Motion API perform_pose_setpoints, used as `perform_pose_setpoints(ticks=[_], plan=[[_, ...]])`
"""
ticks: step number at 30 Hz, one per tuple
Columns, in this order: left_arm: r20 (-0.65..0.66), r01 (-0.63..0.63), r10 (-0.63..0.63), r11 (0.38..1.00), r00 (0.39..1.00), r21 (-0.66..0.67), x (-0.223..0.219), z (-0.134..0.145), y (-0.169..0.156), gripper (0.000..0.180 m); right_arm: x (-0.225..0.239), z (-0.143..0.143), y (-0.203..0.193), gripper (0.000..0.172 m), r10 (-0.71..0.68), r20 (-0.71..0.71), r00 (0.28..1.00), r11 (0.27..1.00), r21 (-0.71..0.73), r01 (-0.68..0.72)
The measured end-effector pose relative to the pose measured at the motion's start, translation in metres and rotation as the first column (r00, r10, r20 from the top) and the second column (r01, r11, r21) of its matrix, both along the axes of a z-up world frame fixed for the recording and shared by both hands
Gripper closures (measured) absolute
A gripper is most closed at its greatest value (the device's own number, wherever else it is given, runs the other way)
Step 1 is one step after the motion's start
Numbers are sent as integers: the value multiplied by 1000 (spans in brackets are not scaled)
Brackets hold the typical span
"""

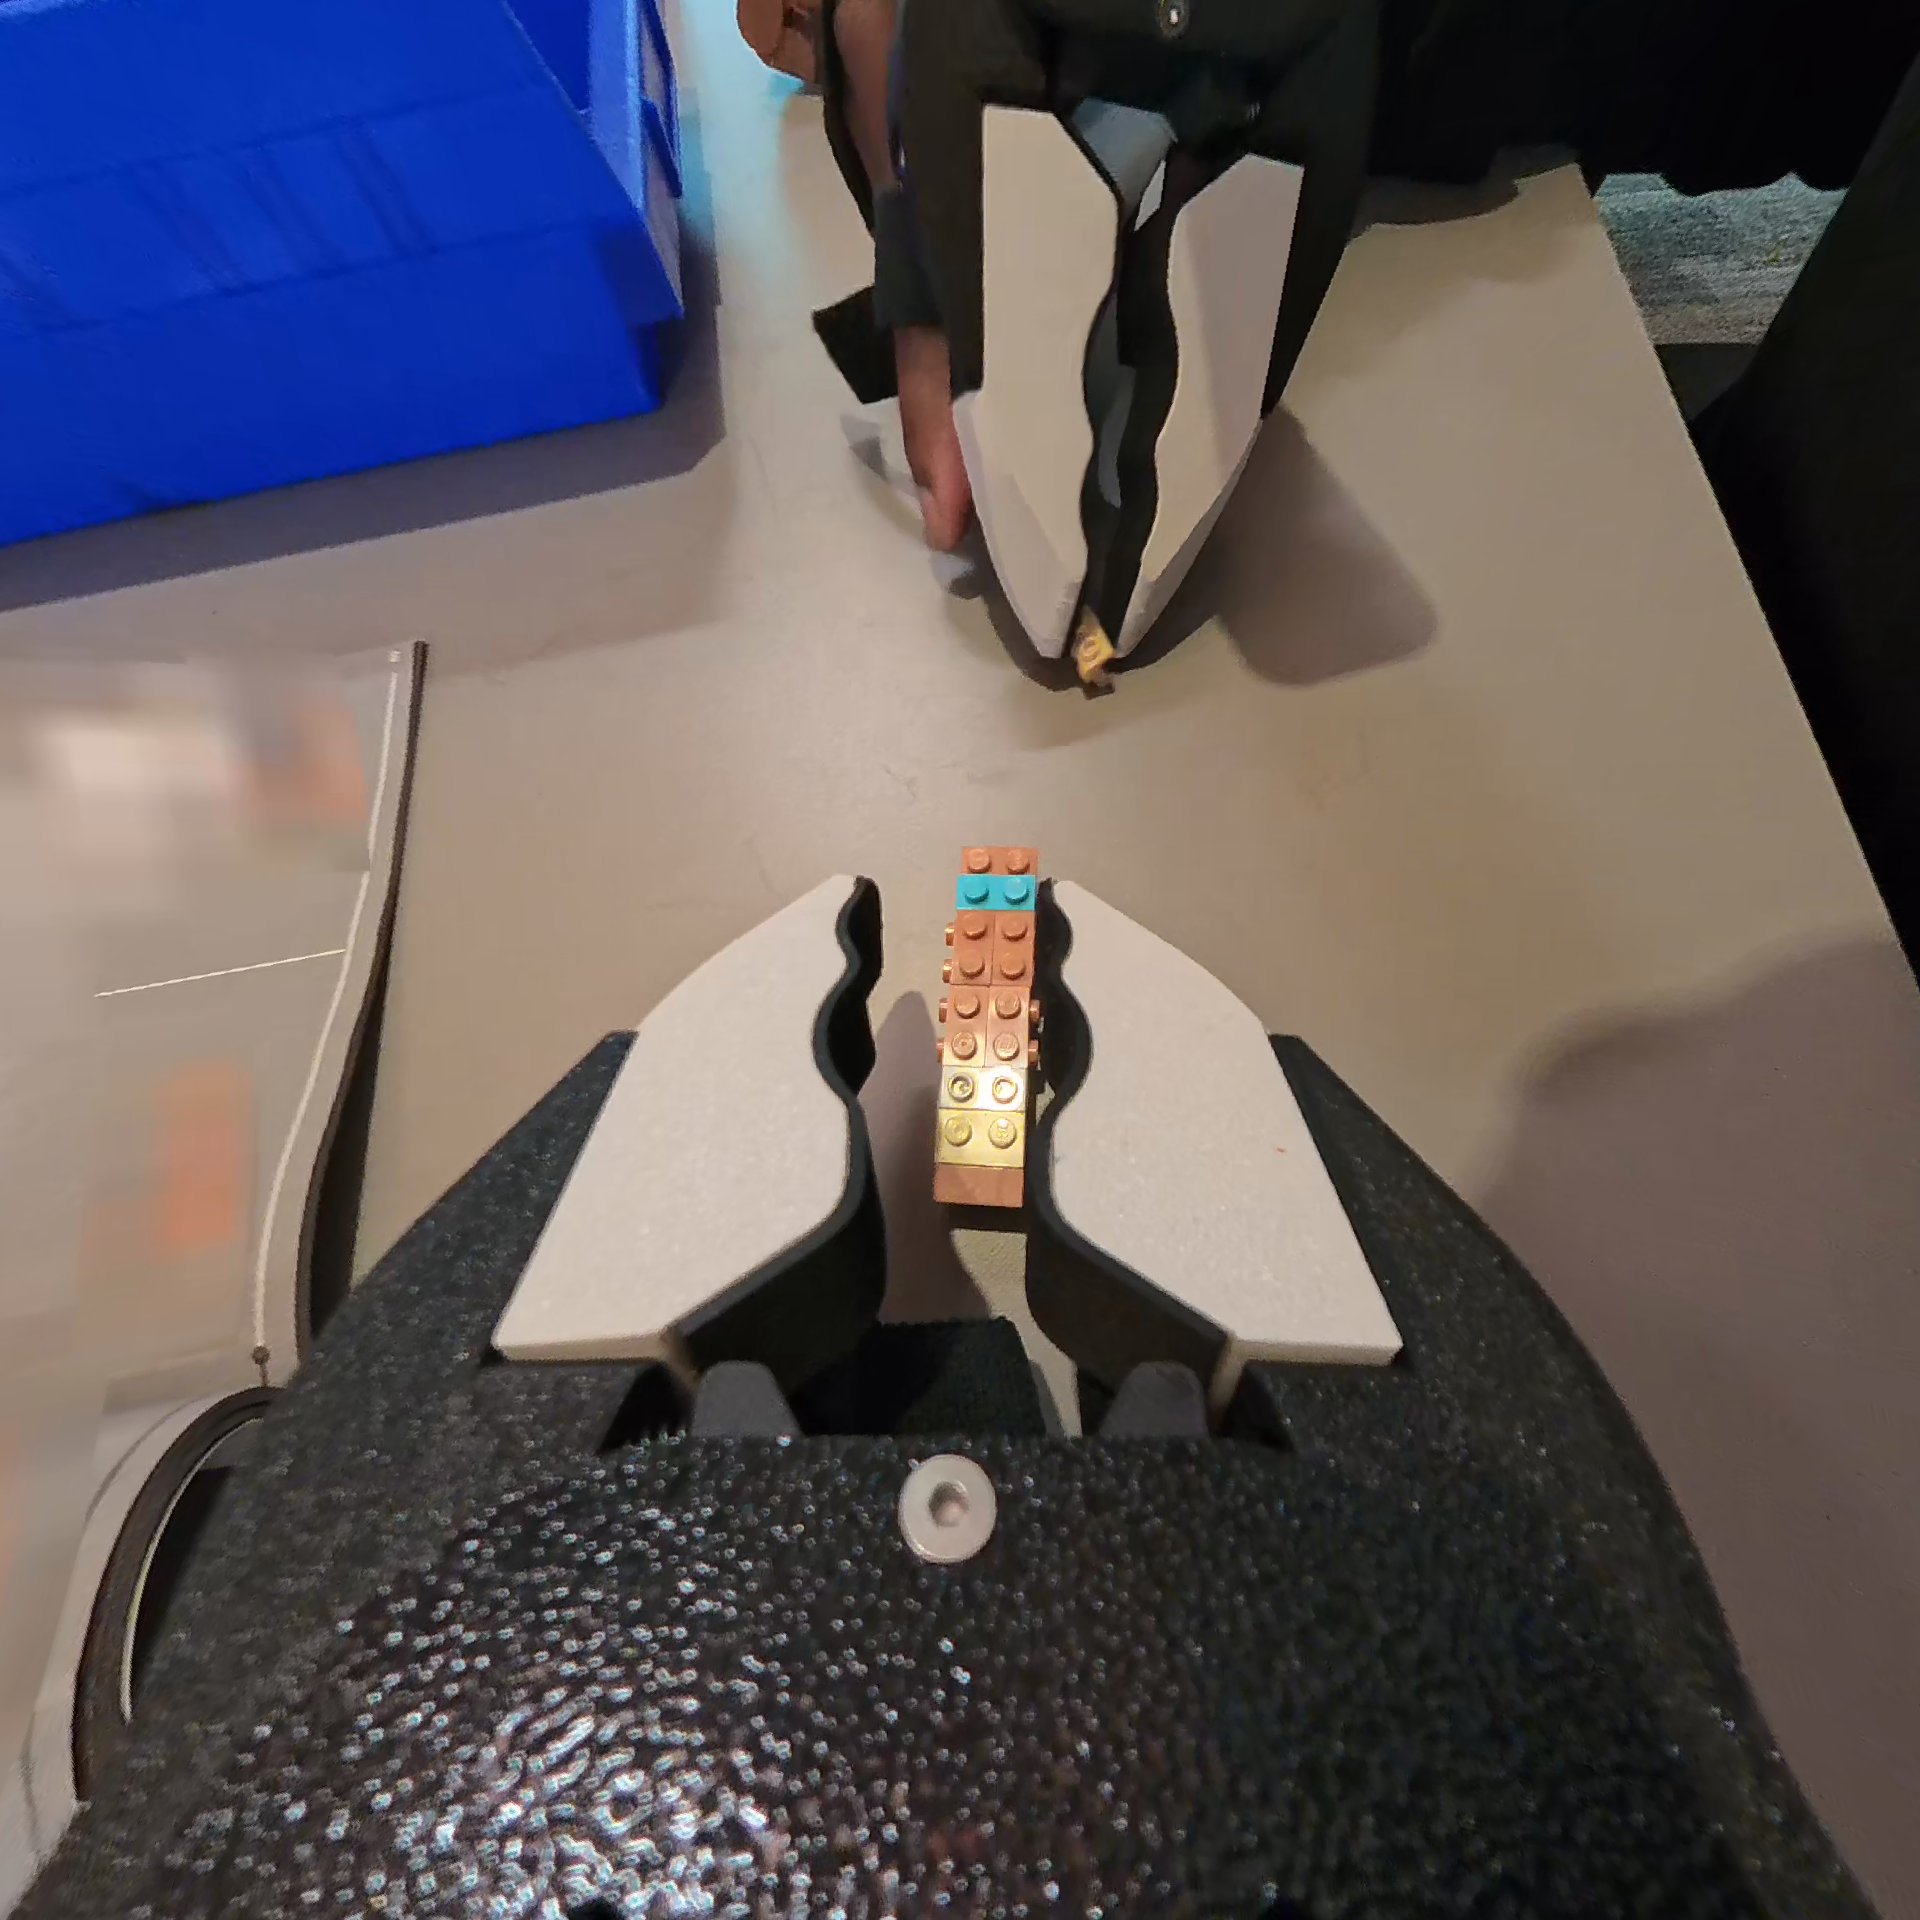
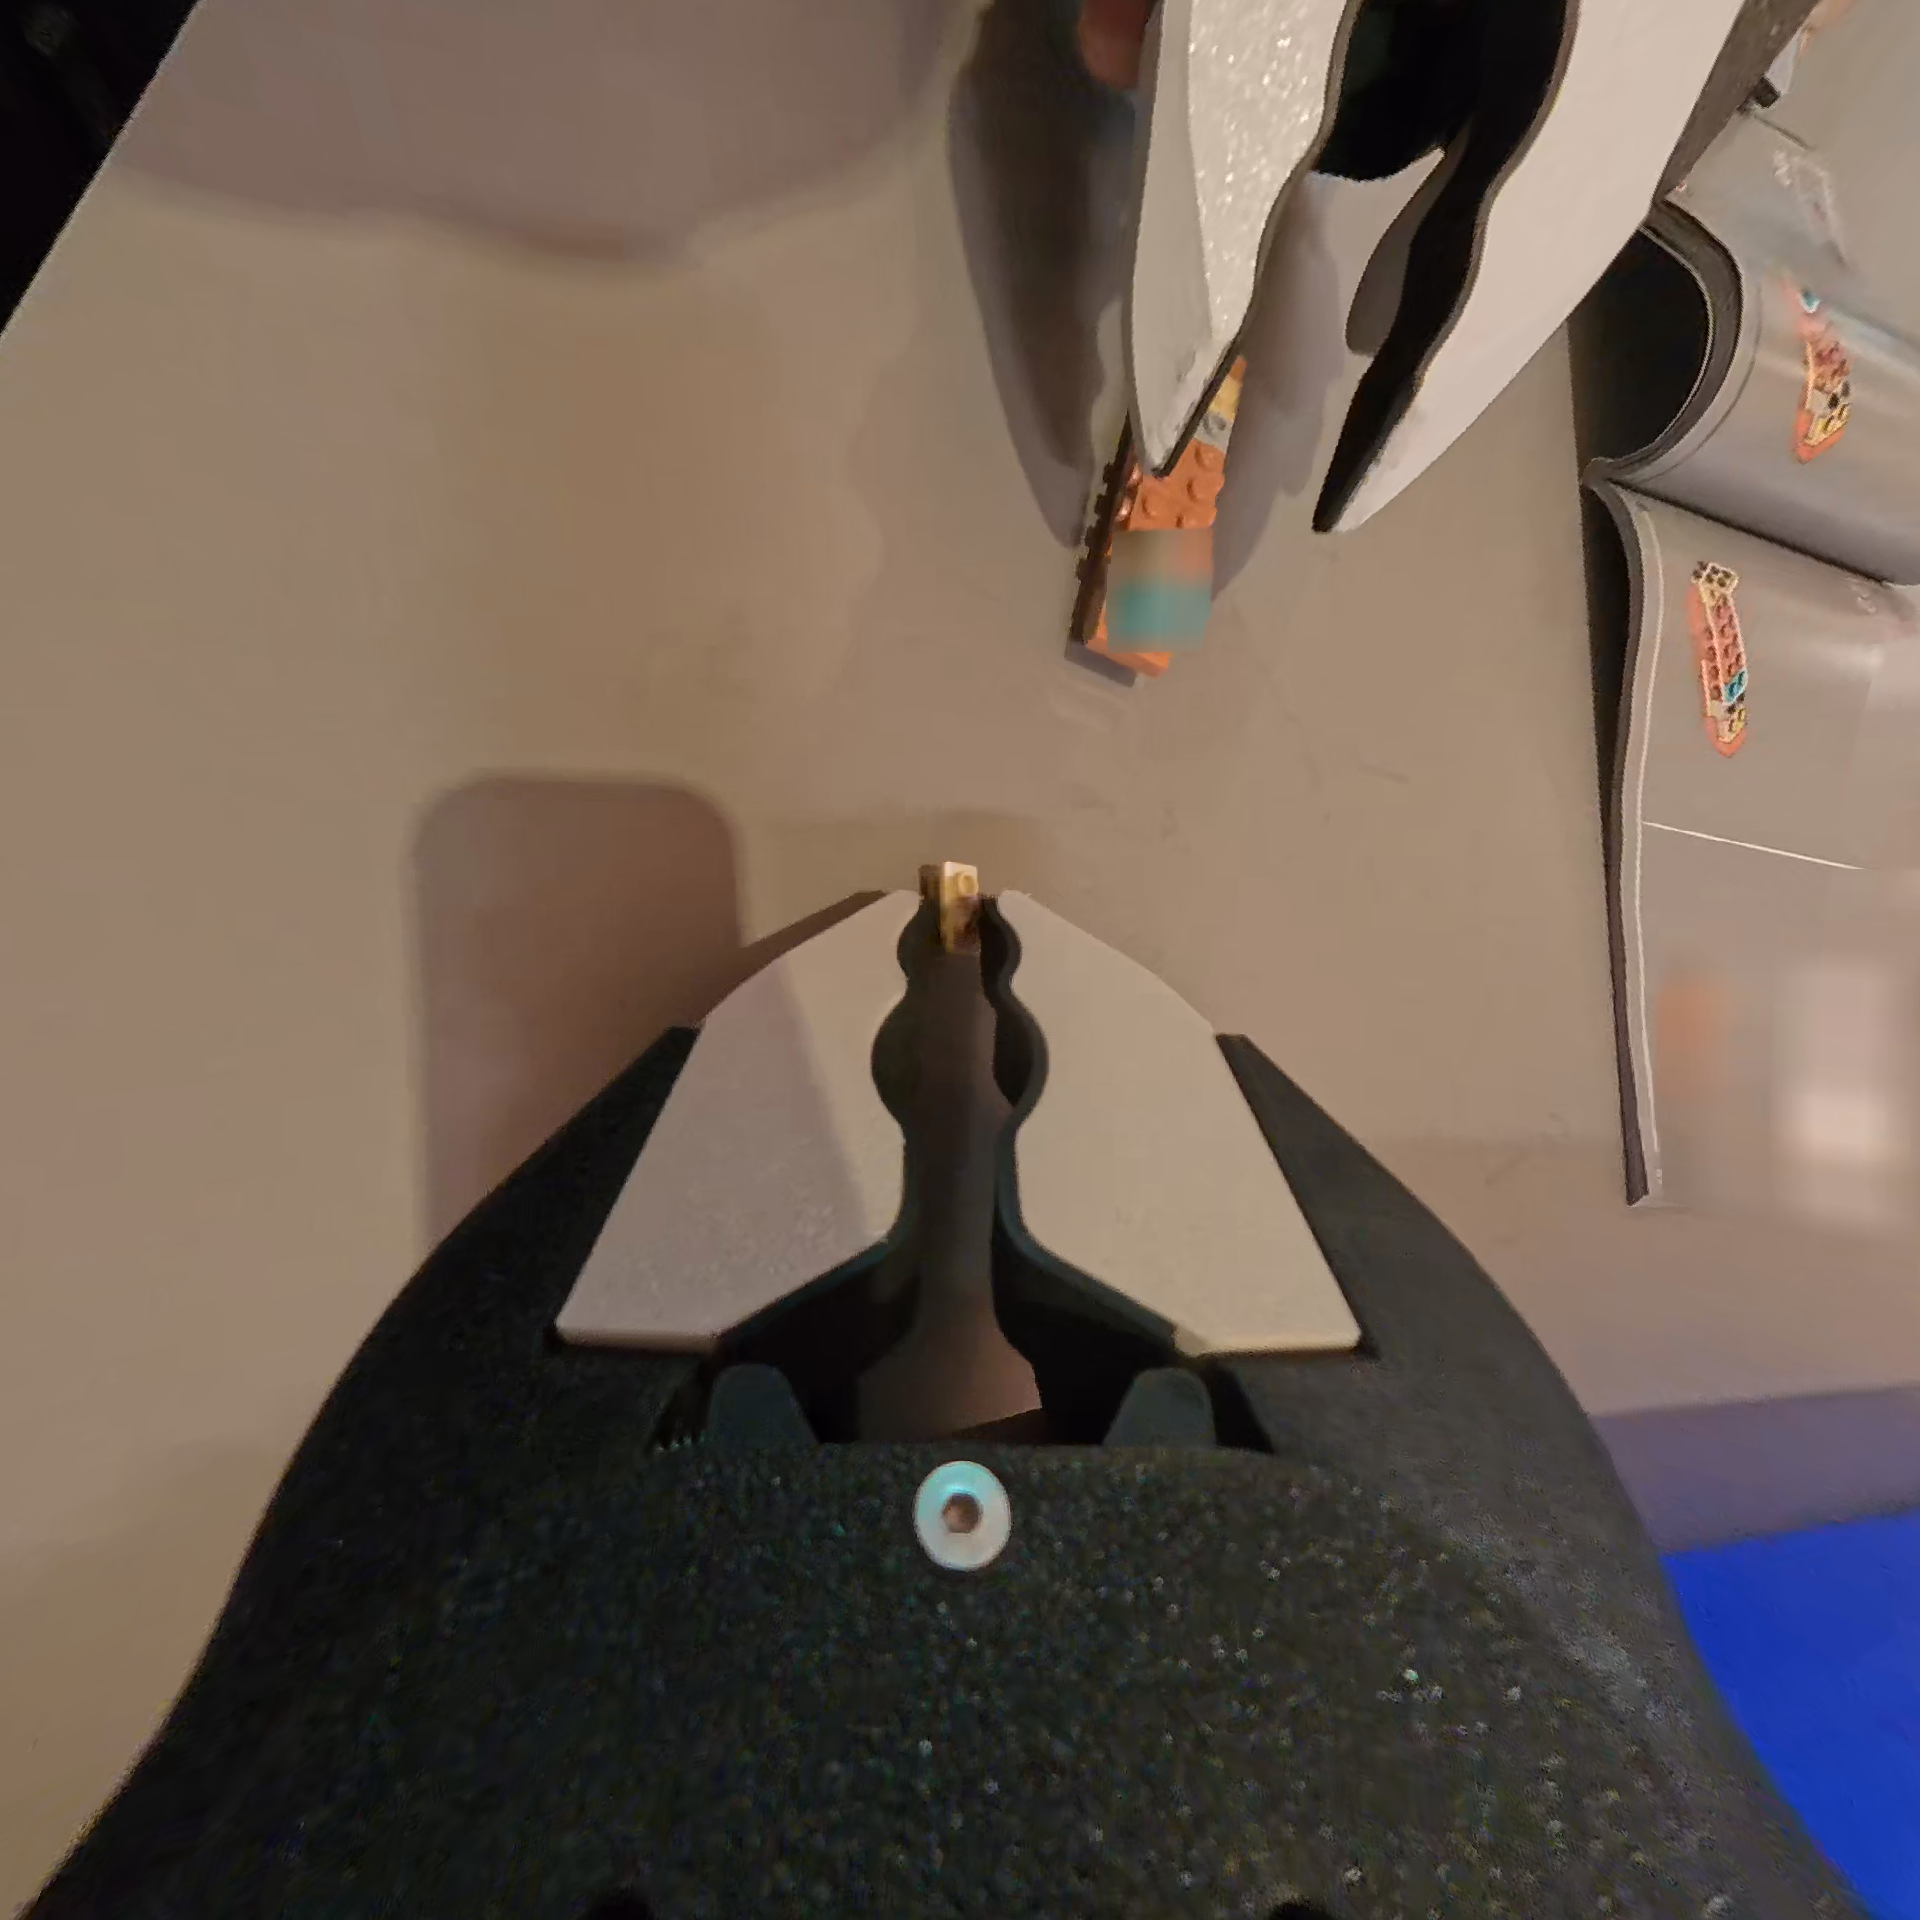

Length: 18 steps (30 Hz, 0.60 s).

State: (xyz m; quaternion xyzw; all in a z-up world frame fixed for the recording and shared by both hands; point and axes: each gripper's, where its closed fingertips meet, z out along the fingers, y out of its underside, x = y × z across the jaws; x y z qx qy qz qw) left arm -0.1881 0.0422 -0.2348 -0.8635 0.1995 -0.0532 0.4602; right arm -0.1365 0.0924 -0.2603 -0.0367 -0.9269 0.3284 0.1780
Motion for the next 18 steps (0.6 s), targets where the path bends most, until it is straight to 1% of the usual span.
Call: perform_pose_setpoints(ticks=[5,8,10,12,15,18], plan=[[3,1,-1,1000,1000,14,1,3,1,153,-3,1,-3,165,11,-52,999,1000,17,-10],[43,12,-13,999,999,29,5,7,1,153,-11,4,-6,165,4,-140,990,1000,12,-3],[88,21,-24,999,996,40,9,11,1,153,-17,10,-11,165,6,-224,975,1000,-22,-11],[149,30,-38,998,988,54,13,16,1,153,-21,24,-21,165,10,-330,944,995,-94,-43],[275,54,-73,995,959,78,22,25,1,153,-20,47,-37,165,8,-501,865,975,-189,-119],[395,68,-103,993,913,102,28,34,0,154,-18,60,-48,165,4,-617,787,967,-197,-160]])
